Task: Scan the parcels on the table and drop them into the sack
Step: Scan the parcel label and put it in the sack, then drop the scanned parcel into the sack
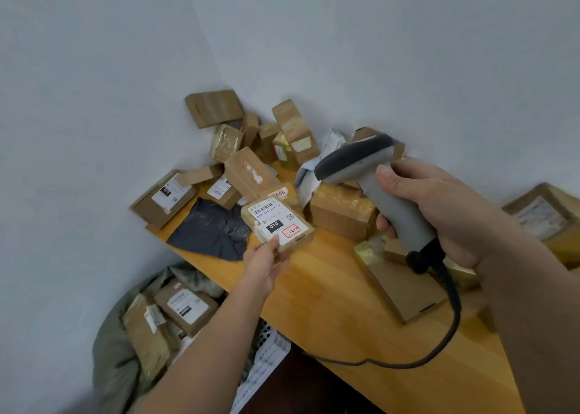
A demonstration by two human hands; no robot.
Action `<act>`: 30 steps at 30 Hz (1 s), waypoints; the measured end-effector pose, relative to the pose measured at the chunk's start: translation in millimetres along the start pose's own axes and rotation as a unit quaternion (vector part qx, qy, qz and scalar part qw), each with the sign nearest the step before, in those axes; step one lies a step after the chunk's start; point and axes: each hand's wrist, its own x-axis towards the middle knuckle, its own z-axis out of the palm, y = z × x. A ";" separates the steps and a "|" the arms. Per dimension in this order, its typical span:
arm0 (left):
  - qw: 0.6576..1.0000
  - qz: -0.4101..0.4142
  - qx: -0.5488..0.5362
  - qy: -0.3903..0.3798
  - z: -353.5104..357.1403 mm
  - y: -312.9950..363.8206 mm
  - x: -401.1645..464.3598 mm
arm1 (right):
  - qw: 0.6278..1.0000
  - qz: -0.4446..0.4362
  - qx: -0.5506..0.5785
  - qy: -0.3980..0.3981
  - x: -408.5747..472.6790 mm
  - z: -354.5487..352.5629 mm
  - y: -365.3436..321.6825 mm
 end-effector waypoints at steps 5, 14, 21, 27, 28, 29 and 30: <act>0.988 -0.030 -0.064 0.141 -78.8 -24.7 1.4 | 0.995 0.065 -0.038 -0.060 30.5 48.3 26.5; 0.963 -0.148 -0.021 0.224 -252.6 -65.6 70.5 | 0.985 0.120 -0.062 -0.104 67.6 169.3 61.3; 0.967 -0.088 0.139 0.194 -323.1 -52.6 111.5 | 0.980 0.159 -0.083 -0.086 103.2 260.8 80.5; 0.939 -0.091 0.313 0.110 -347.0 -62.6 164.3 | 0.971 0.200 -0.110 -0.068 119.3 295.7 112.2; 0.938 -0.089 0.322 0.098 -347.2 -65.5 172.5 | 0.970 0.209 -0.111 -0.060 120.8 295.7 117.0; 0.936 -0.087 0.330 0.091 -346.6 -69.6 179.4 | 0.968 0.218 -0.111 -0.051 122.1 294.9 121.0; 0.930 -0.085 0.345 0.092 -345.0 -72.2 184.7 | 0.968 0.224 -0.110 -0.041 123.5 293.5 124.0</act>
